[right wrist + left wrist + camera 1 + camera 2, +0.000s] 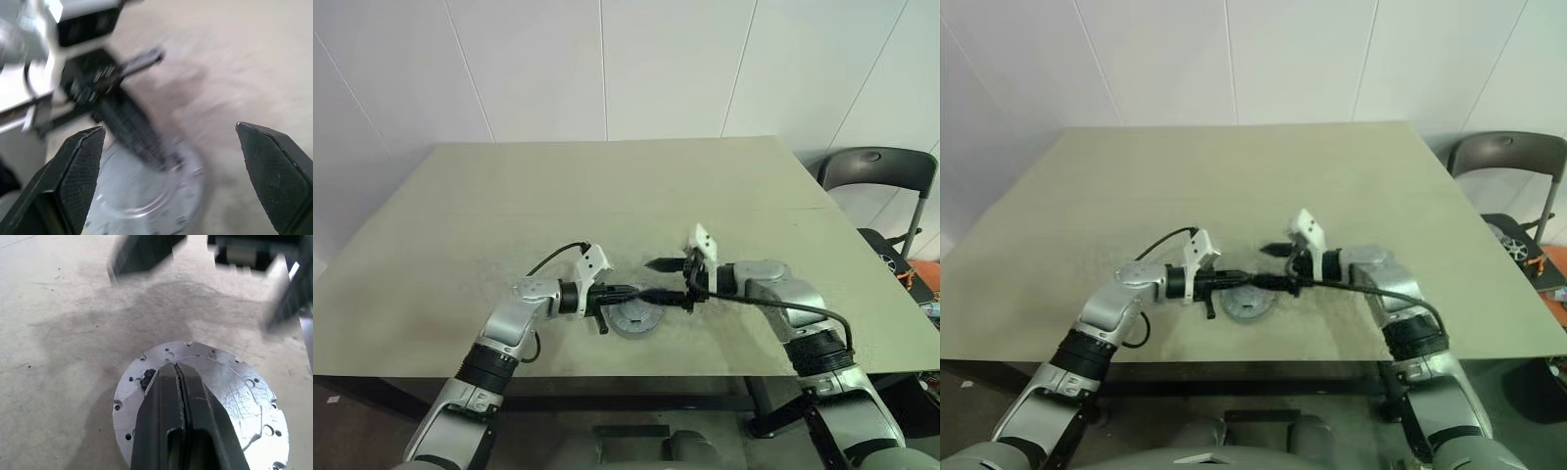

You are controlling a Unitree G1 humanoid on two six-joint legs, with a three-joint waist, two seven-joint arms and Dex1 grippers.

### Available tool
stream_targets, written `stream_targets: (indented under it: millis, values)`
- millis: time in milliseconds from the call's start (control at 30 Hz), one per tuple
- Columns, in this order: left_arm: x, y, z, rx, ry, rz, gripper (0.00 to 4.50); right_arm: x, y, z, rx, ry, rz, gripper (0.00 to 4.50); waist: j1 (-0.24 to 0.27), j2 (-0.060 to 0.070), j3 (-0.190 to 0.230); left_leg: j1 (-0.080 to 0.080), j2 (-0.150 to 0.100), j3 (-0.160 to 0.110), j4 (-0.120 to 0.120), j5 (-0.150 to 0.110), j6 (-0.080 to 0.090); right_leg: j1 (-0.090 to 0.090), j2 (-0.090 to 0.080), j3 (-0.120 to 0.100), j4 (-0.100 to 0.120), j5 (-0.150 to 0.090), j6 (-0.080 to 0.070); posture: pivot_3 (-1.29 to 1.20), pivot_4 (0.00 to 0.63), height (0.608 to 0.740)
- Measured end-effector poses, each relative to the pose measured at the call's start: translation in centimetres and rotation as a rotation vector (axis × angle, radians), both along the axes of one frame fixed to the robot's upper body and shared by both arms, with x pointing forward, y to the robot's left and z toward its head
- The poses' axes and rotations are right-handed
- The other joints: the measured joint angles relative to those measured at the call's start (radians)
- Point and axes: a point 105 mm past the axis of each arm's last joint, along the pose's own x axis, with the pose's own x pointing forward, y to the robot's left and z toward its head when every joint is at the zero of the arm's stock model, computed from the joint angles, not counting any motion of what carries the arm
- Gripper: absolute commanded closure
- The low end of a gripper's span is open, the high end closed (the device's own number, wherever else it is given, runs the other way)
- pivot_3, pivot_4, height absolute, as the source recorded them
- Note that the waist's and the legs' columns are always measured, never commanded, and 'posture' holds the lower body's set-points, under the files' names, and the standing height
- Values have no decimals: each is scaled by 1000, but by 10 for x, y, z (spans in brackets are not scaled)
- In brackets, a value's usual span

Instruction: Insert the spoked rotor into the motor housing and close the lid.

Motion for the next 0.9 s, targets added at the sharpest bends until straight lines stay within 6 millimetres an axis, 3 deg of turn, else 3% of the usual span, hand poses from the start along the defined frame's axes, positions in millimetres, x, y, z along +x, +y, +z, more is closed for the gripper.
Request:
stream_targets:
  millis: [100,300,567,900]
  values:
    - [1,-1,1,-5,-13,10,4500,12,-14,2,23,72,-106,23,3,0,0,-1,0,0,0,0,0,0,0,0,0,0,0,0,0,740]
    - [3,-1,1,-7,-16,22,4500,-4,-35,-18,-2,286,-143,23,0,0,0,-2,0,0,-1,0,0,-1,0,0,-1,0,0,0,0,740]
    - [5,0,1,-9,-14,28,4500,-24,-13,-22,91,464,-85,23,-1,0,0,-2,0,0,0,0,0,-1,0,0,-1,0,0,0,0,740]
    - [4,2,1,-7,-26,21,4500,-26,-4,-47,-26,533,-150,23,-2,0,0,-2,0,1,-1,0,0,-2,0,0,-1,2,3,0,0,740]
